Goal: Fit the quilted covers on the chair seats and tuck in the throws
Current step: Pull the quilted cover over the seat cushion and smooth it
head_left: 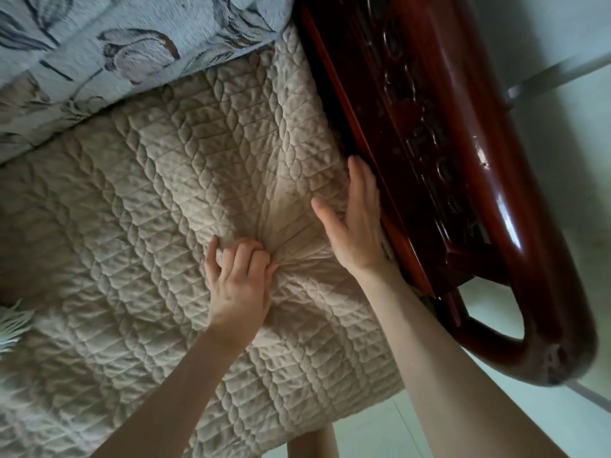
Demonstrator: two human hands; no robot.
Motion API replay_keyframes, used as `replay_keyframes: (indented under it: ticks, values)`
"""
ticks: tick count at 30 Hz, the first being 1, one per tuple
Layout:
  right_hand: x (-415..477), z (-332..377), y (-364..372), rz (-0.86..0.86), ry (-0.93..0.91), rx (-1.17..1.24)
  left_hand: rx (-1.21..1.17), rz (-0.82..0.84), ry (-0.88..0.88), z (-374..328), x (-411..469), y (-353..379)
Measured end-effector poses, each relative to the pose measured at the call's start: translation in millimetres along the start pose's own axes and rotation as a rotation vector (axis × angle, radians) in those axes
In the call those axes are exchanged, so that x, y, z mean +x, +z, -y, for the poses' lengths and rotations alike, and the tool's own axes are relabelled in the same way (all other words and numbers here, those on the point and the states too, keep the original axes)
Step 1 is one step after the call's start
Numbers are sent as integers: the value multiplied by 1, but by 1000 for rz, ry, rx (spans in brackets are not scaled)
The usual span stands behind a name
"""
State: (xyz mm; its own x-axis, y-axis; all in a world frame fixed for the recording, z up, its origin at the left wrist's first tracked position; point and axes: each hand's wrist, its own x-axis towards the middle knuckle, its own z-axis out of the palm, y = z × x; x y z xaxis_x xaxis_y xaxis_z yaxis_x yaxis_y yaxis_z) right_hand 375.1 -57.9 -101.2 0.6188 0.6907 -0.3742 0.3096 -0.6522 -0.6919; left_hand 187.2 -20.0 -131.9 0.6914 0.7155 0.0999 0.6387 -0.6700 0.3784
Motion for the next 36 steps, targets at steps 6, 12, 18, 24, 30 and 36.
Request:
replay_keyframes:
  ticks: [6, 12, 18, 24, 30, 36]
  values:
    - [-9, -4, 0, 62, 32, -37, 2, 14, 2, 3, 0, 0]
    - [5, -16, 5, 194, -16, -211, -34, 98, 10, 0, -4, 4]
    - [37, -30, 5, 246, 137, -125, -57, 192, -19, -9, 1, 11]
    - [26, -25, 8, 132, 104, -34, -86, 245, -73, -13, 3, 13]
    - [-6, -14, 1, 81, -39, -103, -76, 237, -60, -12, 2, 13]
    - [11, -19, 6, 174, 26, -133, -66, 244, -69, -13, 3, 16]
